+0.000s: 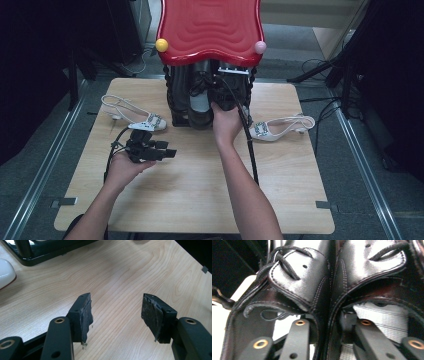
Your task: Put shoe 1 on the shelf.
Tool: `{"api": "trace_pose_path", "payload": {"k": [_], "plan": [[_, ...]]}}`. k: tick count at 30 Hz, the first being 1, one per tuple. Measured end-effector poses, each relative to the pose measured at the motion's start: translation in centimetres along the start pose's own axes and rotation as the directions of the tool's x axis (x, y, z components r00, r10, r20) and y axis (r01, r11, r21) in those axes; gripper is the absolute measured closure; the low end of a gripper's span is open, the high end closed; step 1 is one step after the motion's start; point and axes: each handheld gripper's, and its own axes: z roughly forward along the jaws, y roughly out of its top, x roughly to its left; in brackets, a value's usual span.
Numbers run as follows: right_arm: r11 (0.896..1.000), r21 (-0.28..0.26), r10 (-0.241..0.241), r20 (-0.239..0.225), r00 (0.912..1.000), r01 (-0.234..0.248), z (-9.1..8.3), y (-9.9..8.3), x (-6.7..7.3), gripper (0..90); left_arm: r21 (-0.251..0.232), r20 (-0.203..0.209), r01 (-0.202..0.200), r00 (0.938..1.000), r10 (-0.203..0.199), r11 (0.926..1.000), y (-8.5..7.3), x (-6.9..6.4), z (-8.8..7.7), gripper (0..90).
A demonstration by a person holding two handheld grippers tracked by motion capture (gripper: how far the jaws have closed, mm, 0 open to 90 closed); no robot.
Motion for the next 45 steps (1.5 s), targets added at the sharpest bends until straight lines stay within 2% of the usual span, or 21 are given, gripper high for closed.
{"api": "trace_pose_path", "payload": {"k": [8, 12, 15, 19, 22, 25, 27, 31, 37, 40, 45], "plan": [[1.0, -0.005, -0.002, -0.058, 0.9983, 0.001, -0.3, 0.1, -0.5, 65.4, -0.001, -0.009, -0.002, 1.0, 0.002, 1.0, 0.0, -0.1, 0.0, 41.5], [1.0, -0.01, -0.029, -0.087, 0.9957, 0.028, -0.7, 0.0, -0.8, 63.0, -0.005, -0.012, -0.001, 0.9999, 0.001, 1.0, 0.0, 0.0, -0.2, 41.6], [0.999, -0.017, -0.038, -0.116, 0.9925, 0.037, -1.5, 0.0, -1.1, 62.2, -0.001, -0.015, 0.0, 0.9999, 0.0, 1.0, 0.2, -0.1, -0.3, 41.6], [0.997, -0.013, -0.074, -0.143, 0.9869, 0.073, -2.7, 0.1, -1.1, 60.3, -0.007, -0.01, -0.001, 1.0, 0.001, 1.0, 0.5, -0.5, -0.7, 41.9], [0.996, -0.029, -0.088, -0.169, 0.9817, 0.084, -3.8, -0.1, -1.4, 59.9, -0.02, -0.01, -0.003, 0.9999, 0.003, 0.9998, 0.5, -0.8, -0.9, 43.3], [0.995, -0.033, -0.095, -0.219, 0.9711, 0.09, -5.0, 0.0, -1.9, 58.4, -0.025, -0.012, 0.006, 0.9999, -0.007, 0.9997, 0.6, -1.0, -1.1, 45.9], [0.993, -0.029, -0.115, -0.244, 0.9628, 0.112, -5.8, -0.1, -2.1, 58.2, -0.015, -0.019, -0.013, 0.9997, 0.013, 0.9998, 1.0, -1.2, -1.4, 48.0], [0.989, -0.017, -0.147, -0.287, 0.9467, 0.148, -6.9, -0.6, -2.6, 57.7, -0.028, -0.02, -0.042, 0.9989, 0.042, 0.9987, 2.0, -1.7, -1.9, 52.8], [0.981, -0.028, -0.188, -0.338, 0.9221, 0.19, -8.5, -1.8, -3.7, 57.8, -0.044, -0.031, -0.095, 0.9952, 0.093, 0.9946, 4.5, -2.8, -3.0, 68.4], [0.98, -0.014, -0.189, -0.369, 0.9101, 0.197, -9.1, -2.6, -4.1, 60.0, -0.033, -0.043, -0.13, 0.9907, 0.129, 0.9909, 6.0, -3.4, -3.5, 73.9], [0.976, -0.001, -0.199, -0.407, 0.8914, 0.217, -9.7, -3.9, -4.8, 61.0, -0.043, -0.025, -0.156, 0.9876, 0.155, 0.9869, 8.6, -3.6, -4.6, 81.6]]}}
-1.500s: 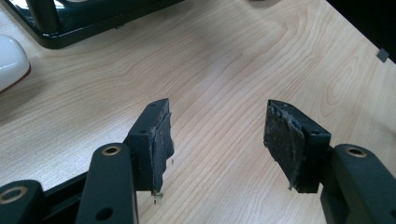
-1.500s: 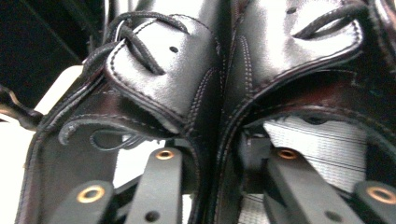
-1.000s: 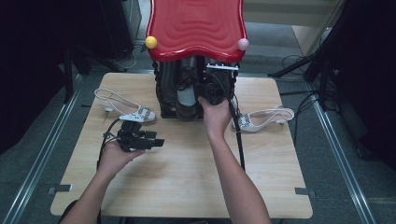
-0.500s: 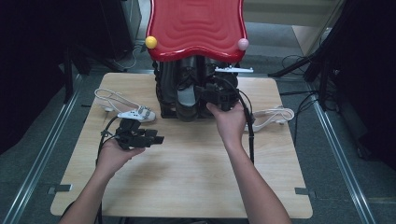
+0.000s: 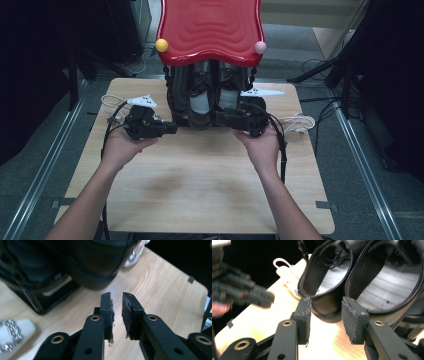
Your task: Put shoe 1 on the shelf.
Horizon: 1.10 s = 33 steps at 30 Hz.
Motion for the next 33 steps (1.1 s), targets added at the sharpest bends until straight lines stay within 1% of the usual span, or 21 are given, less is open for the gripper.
{"api": "trace_pose_path", "payload": {"k": [2, 3, 5, 6, 7, 9, 10, 11, 12, 13, 15, 17, 20, 21, 22, 23, 25, 26, 28, 30, 33], "plan": [[1.0, -0.004, -0.018, -0.011, 0.9998, 0.018, -0.2, -0.5, 0.0, 61.3, -0.003, -0.014, -0.015, 0.9998, 0.015, 0.9999, 1.0, 0.2, -0.3, 88.1], [0.999, -0.012, -0.031, -0.018, 0.9994, 0.031, -0.3, -0.8, -0.1, 61.7, 0.0, -0.007, -0.019, 0.9998, 0.019, 0.9998, 1.6, 0.4, -0.5, 89.8], [0.998, -0.028, -0.064, -0.05, 0.9966, 0.063, -0.4, -1.3, -0.2, 61.9, 0.003, -0.002, -0.021, 0.9998, 0.021, 0.9998, 2.5, 0.6, -0.7, 89.9], [0.997, -0.028, -0.075, -0.057, 0.9955, 0.074, -0.3, -1.5, -0.2, 62.5, 0.004, 0.002, -0.021, 0.9998, 0.021, 0.9998, 3.1, 0.6, -0.9, 89.9], [0.996, -0.023, -0.086, -0.058, 0.9947, 0.084, -0.3, -1.7, -0.2, 63.1, 0.0, 0.006, -0.019, 0.9998, 0.019, 0.9998, 3.7, 0.6, -1.0, 90.0], [0.995, -0.005, -0.098, -0.068, 0.9929, 0.098, 0.0, -2.1, -0.4, 64.1, -0.004, 0.0, -0.032, 0.9995, 0.032, 0.9995, 5.0, 0.6, -1.1, 89.9], [0.995, 0.003, -0.098, -0.076, 0.9923, 0.098, 0.3, -2.2, -0.5, 64.1, -0.006, -0.007, -0.038, 0.9992, 0.038, 0.9992, 5.6, 0.5, -1.1, 89.9], [0.995, -0.01, -0.097, -0.085, 0.9916, 0.097, 0.4, -2.4, -0.5, 64.2, -0.01, -0.007, -0.043, 0.9991, 0.043, 0.999, 6.4, 0.5, -1.2, 89.8], [0.995, -0.03, -0.096, -0.095, 0.9909, 0.093, 0.5, -2.7, -0.6, 66.5, -0.012, -0.002, -0.04, 0.9992, 0.04, 0.9991, 6.9, 0.5, -1.3, 89.9], [0.996, -0.025, -0.091, -0.1, 0.9908, 0.089, 0.6, -2.8, -0.7, 67.7, -0.02, -0.001, -0.043, 0.9991, 0.043, 0.9989, 7.5, 0.5, -1.3, 89.9], [0.995, -0.005, -0.099, -0.095, 0.9906, 0.098, 0.8, -2.8, -0.7, 70.5, -0.028, 0.007, -0.053, 0.9986, 0.053, 0.9982, 8.8, 0.5, -1.5, 89.9], [0.994, -0.005, -0.108, -0.09, 0.99, 0.108, 0.9, -2.9, -0.8, 73.6, -0.029, 0.001, -0.067, 0.9977, 0.067, 0.9973, 10.1, 0.2, -1.5, 89.9], [0.994, -0.001, -0.112, -0.091, 0.9895, 0.113, 0.9, -3.0, -1.1, 83.3, -0.034, -0.014, -0.093, 0.9956, 0.093, 0.9951, 12.0, 0.0, -1.7, 89.9], [0.995, -0.001, -0.102, -0.098, 0.99, 0.102, 0.9, -3.1, -1.3, 86.4, -0.036, -0.014, -0.091, 0.9958, 0.091, 0.9952, 12.7, -0.1, -1.8, 89.9], [0.997, 0.003, -0.081, -0.116, 0.99, 0.082, 1.0, -3.1, -1.5, 90.0, -0.044, -0.014, -0.094, 0.9955, 0.094, 0.9946, 13.2, -0.1, -1.9, 89.9], [0.997, 0.008, -0.071, -0.132, 0.9887, 0.073, 1.1, -3.2, -1.7, 90.0, -0.051, -0.007, -0.091, 0.9959, 0.09, 0.9946, 13.8, -0.1, -2.0, 89.9], [0.997, 0.022, -0.069, -0.133, 0.9887, 0.072, 1.5, -3.2, -1.9, 90.0, -0.064, 0.01, -0.079, 0.9968, 0.08, 0.9948, 15.1, -0.1, -2.2, 89.9], [0.997, 0.027, -0.075, -0.131, 0.9885, 0.079, 1.7, -3.2, -1.9, 90.0, -0.064, 0.009, -0.079, 0.9968, 0.08, 0.9948, 15.5, -0.2, -2.2, 89.9], [0.996, 0.032, -0.076, -0.133, 0.9882, 0.081, 2.1, -3.2, -2.0, 90.0, -0.061, -0.003, -0.09, 0.996, 0.089, 0.9941, 16.6, -0.2, -2.1, 89.9], [0.997, 0.041, -0.064, -0.127, 0.9898, 0.07, 2.5, -3.2, -2.2, 90.0, -0.062, -0.014, -0.098, 0.9952, 0.097, 0.9933, 17.6, -0.2, -1.9, 89.9], [0.996, 0.05, -0.072, -0.103, 0.9921, 0.077, 3.1, -3.2, -2.6, 90.0, -0.047, -0.045, -0.119, 0.9921, 0.117, 0.9918, 18.9, 0.1, -1.4, 89.9]]}}
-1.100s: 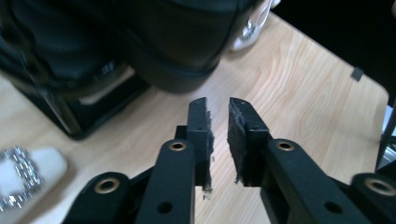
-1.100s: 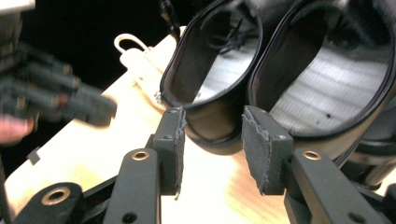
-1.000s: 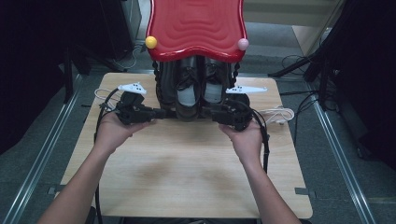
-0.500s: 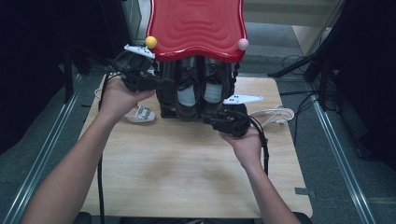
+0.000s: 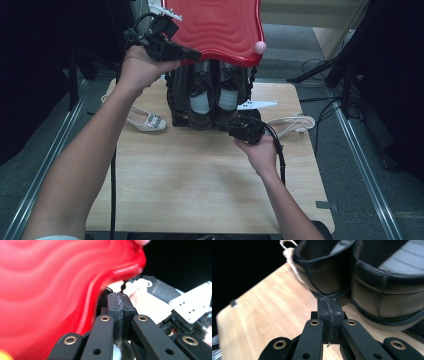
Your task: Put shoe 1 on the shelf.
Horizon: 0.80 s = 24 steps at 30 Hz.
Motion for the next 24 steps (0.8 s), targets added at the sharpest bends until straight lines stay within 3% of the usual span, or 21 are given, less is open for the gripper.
{"api": "trace_pose_path", "payload": {"k": [9, 11, 16, 20, 24], "plan": [[0.998, -0.008, 0.058, -0.01, 0.9982, -0.058, 0.0, 0.4, -1.8, 90.0, -0.027, -0.002, 0.03, 0.9995, -0.03, 0.9992, 1.7, 1.5, 2.3, 89.9], [0.998, -0.007, 0.065, -0.017, 0.9977, -0.065, 0.0, 0.5, -1.8, 90.0, -0.037, -0.004, 0.012, 0.9999, -0.012, 0.9992, 1.8, 1.4, 2.5, 89.9], [0.997, -0.021, 0.072, -0.014, 0.9973, -0.072, 0.1, 0.8, -2.2, 90.0, -0.043, -0.004, 0.032, 0.9995, -0.033, 0.9985, 1.8, 1.8, 2.6, 89.8], [0.997, -0.019, 0.072, -0.018, 0.9973, -0.072, 0.2, 1.0, -2.4, 90.0, -0.039, -0.031, 0.033, 0.999, -0.034, 0.9987, 1.8, 2.1, 2.6, 89.9], [0.997, -0.024, 0.069, -0.018, 0.9974, -0.07, 0.3, 1.2, -2.6, 90.0, -0.038, -0.031, 0.033, 0.9989, -0.034, 0.9987, 1.8, 2.0, 2.7, 89.9]]}}
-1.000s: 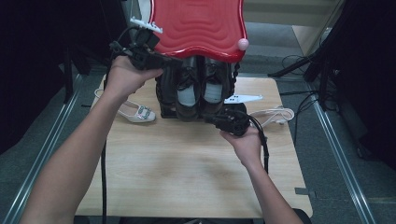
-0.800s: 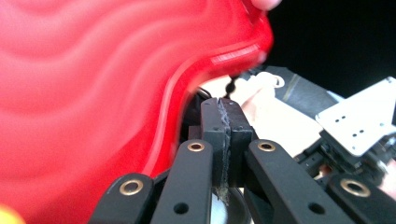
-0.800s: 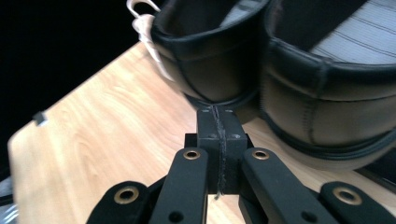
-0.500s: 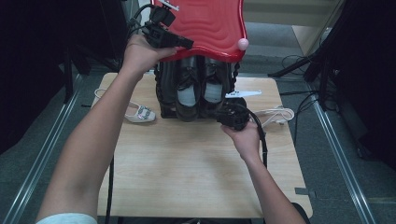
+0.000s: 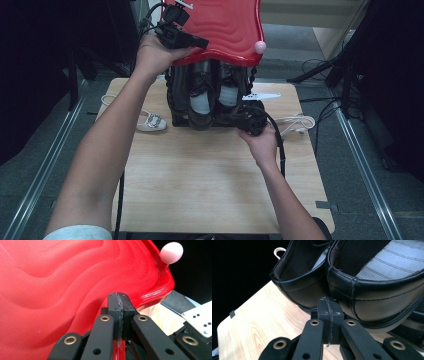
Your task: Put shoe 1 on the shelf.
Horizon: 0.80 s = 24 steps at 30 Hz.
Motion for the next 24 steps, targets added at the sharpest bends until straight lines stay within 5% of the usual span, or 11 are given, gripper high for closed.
{"api": "trace_pose_path", "payload": {"k": [24], "plan": [[1.0, -0.029, 0.007, 0.051, 0.9987, -0.005, 1.1, 1.9, -0.5, 90.0, -0.007, -0.024, -0.003, 0.9997, 0.003, 1.0, -0.2, 0.0, 0.1, 89.9]]}}
